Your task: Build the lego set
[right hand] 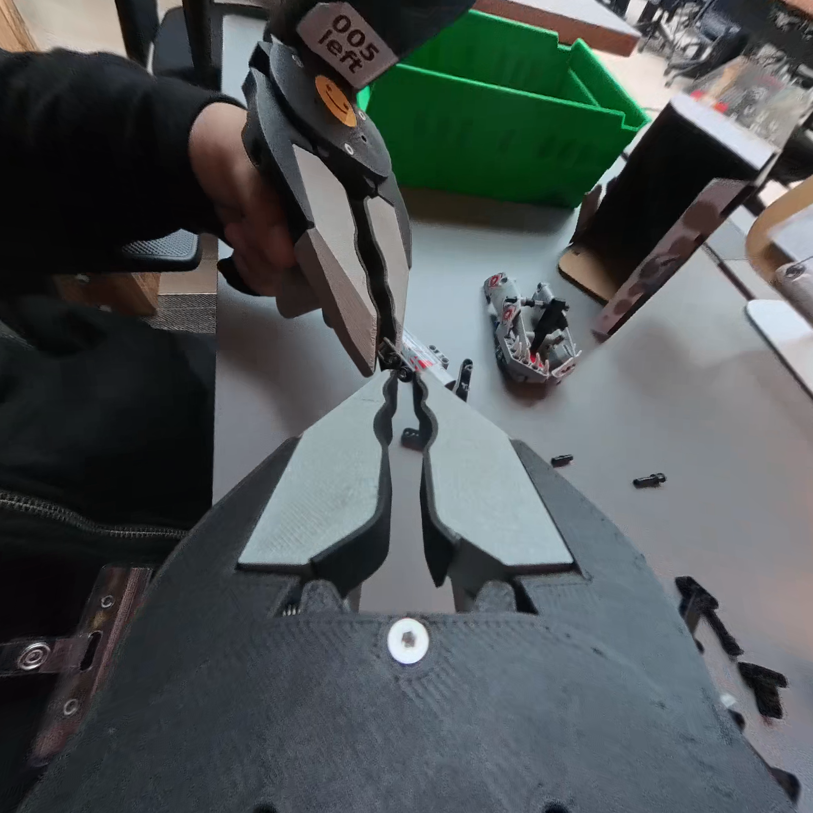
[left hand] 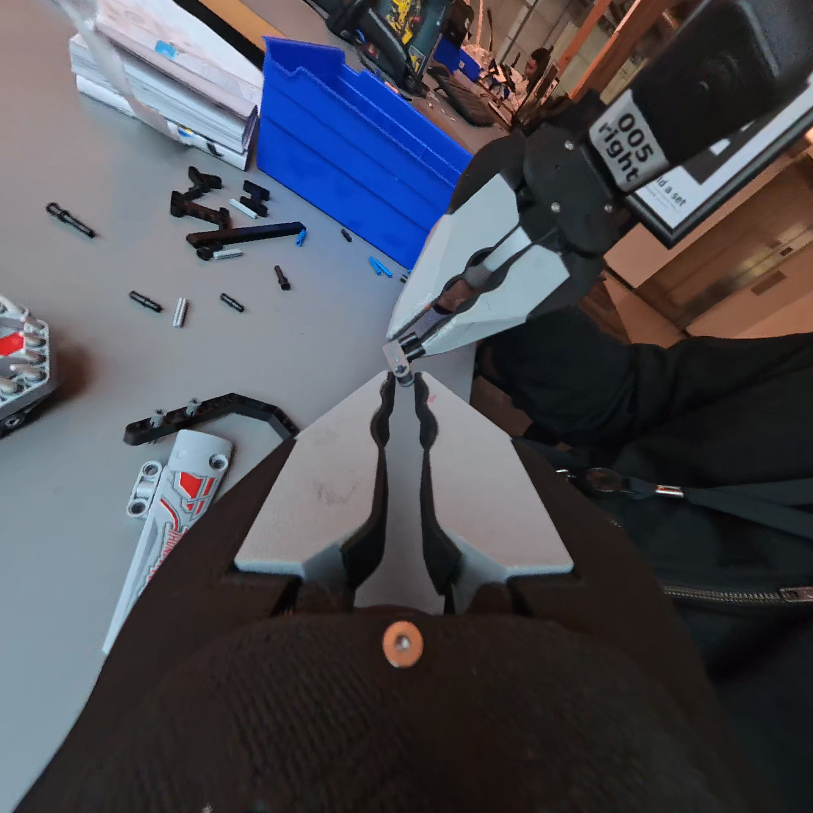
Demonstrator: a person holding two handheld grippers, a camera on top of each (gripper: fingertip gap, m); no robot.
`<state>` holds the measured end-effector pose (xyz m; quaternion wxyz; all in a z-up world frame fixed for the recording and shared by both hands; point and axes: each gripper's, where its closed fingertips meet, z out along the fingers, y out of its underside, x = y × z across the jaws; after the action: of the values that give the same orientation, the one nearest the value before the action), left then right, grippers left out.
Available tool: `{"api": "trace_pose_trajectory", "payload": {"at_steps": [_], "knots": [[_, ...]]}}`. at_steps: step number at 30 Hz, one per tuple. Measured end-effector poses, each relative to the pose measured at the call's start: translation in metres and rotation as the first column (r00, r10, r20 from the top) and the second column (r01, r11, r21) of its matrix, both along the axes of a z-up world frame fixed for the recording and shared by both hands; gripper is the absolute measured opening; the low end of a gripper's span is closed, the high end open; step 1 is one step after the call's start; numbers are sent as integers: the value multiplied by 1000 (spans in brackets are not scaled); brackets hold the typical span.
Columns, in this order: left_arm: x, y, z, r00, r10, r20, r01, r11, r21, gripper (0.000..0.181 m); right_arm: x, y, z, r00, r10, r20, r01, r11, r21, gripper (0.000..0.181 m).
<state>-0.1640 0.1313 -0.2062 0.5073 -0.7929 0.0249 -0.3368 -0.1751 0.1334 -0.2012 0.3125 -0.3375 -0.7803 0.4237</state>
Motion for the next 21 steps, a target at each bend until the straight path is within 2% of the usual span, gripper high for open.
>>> {"api": "trace_pose_trajectory", "payload": {"at_steps": [2,4,6,9,13,15,17,19,21], "knots": [[-1,1,-6,998,-10,68,12,1000,-23,6,-2,0,-5,1000,5,-12,-5,1000,11,5],[0,1,-9,991,-28,134,33,999,-33,5,-1,0,-6,997,25,-73,-18,995,98,4],[3,-1,-13,985,-54,165,63,997,-48,4,3,-1,-9,996,51,-72,-39,987,156,4],[5,1,-12,981,-62,183,71,996,-44,5,5,2,-12,999,47,-20,-44,992,114,3],[-2,6,-16,993,-8,116,14,999,-47,6,1,7,-21,993,10,121,-5,999,-40,1],[-9,9,-22,998,37,45,-35,998,-52,0,2,8,-31,979,11,201,8,996,-92,0],[-12,10,-23,999,49,3,-49,998,-47,4,1,6,-35,969,20,245,19,988,-155,0],[-14,9,-26,998,56,-35,-57,997,-53,0,-5,11,-39,965,-19,260,67,982,-177,0],[-25,9,-40,985,88,-146,-102,991,-90,0,-6,16,-46,957,-35,290,89,981,-174,0]]}}
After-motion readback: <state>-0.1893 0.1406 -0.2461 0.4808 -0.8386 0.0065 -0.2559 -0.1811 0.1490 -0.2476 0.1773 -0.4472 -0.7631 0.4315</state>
